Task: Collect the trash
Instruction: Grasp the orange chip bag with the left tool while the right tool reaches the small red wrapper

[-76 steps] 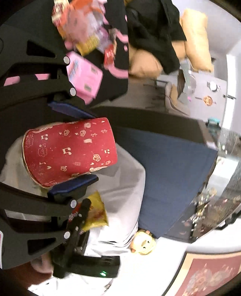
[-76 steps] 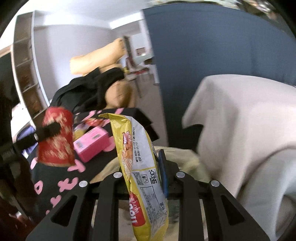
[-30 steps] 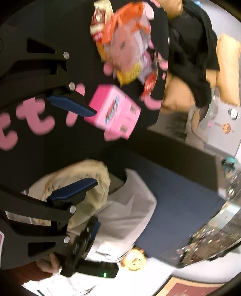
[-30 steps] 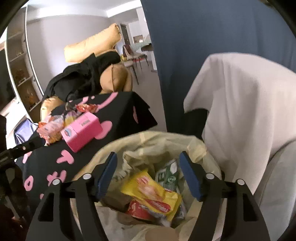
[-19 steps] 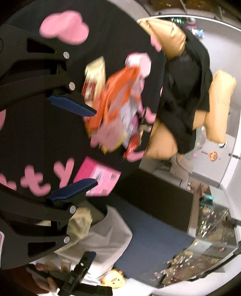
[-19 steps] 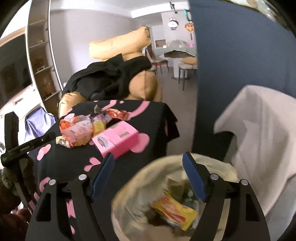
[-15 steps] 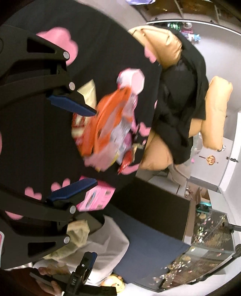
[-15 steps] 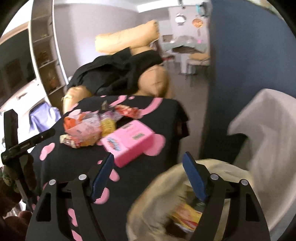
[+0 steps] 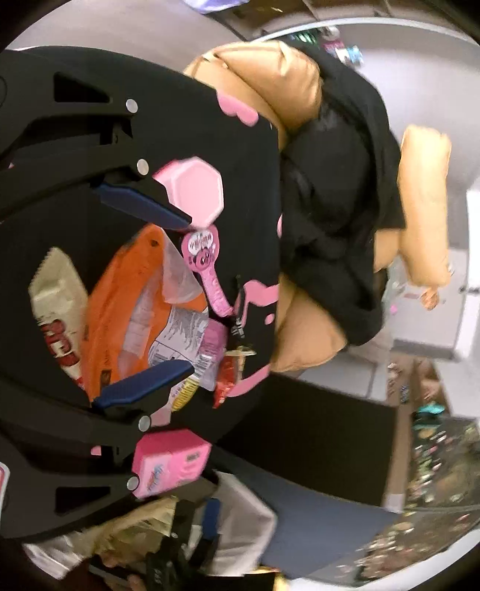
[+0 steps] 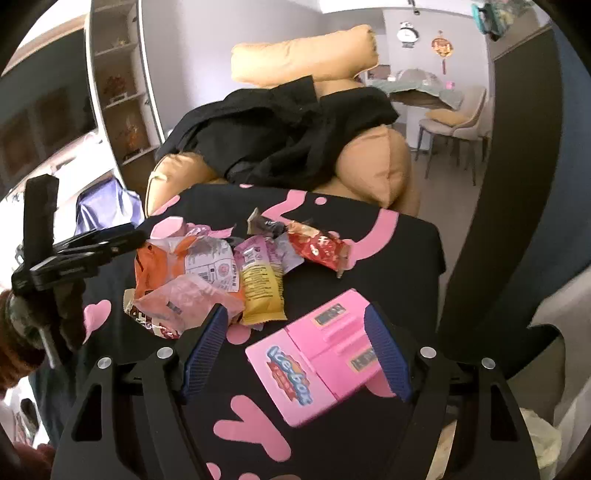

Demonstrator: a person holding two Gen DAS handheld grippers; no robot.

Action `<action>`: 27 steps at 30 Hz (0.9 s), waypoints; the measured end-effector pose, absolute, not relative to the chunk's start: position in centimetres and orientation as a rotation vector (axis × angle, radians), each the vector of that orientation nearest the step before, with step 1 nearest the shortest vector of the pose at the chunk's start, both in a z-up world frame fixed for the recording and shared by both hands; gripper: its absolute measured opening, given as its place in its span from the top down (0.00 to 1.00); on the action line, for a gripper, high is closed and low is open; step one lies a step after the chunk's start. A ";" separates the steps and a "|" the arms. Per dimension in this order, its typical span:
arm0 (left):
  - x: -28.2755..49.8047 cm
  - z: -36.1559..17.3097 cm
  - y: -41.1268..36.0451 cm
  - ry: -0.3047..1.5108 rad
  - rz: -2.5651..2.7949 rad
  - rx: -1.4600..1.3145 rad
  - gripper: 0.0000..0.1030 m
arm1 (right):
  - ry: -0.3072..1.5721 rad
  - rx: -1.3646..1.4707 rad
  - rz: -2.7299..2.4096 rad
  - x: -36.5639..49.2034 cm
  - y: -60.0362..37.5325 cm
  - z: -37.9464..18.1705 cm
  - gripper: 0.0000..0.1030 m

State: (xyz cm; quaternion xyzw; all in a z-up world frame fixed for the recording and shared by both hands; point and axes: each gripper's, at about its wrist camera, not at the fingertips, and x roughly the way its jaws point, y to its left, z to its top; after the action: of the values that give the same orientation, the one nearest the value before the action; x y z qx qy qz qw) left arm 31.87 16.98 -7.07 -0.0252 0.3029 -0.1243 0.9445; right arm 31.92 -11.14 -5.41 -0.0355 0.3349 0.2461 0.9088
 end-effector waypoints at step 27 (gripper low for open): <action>29.4 -9.8 21.8 0.806 -0.241 -0.185 0.72 | 0.793 -0.465 0.545 43.9 -0.8 -7.7 0.53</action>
State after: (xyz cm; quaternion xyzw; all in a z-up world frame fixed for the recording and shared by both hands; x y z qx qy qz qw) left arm 29.45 21.80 -9.77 -0.0898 0.3909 -0.1166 0.9086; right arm 43.93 -0.84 -7.71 -0.2214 0.3778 0.2598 0.8607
